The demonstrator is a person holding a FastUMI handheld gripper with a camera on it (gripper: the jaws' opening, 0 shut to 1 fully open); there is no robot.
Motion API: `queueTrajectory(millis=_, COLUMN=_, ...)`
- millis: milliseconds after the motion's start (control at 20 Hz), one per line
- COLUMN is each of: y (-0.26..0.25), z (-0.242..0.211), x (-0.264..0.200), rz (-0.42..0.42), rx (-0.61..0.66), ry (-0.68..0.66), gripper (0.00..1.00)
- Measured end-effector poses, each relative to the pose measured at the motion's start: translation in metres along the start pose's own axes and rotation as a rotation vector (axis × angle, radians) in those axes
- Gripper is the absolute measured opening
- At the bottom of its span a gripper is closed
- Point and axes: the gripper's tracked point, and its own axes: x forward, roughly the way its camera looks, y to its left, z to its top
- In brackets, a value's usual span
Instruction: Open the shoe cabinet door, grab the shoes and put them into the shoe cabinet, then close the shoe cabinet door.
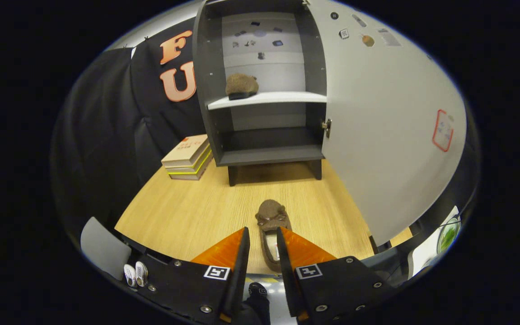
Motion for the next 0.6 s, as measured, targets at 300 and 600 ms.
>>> queueTrajectory(millis=300, y=-0.001, z=-0.042, x=0.073, rz=0.044, rx=-0.019, ry=0.129, gripper=0.39)
queueTrajectory(millis=600, y=0.001, z=-0.08, x=0.133, rz=0.076, rx=-0.039, ry=0.237, gripper=0.38)
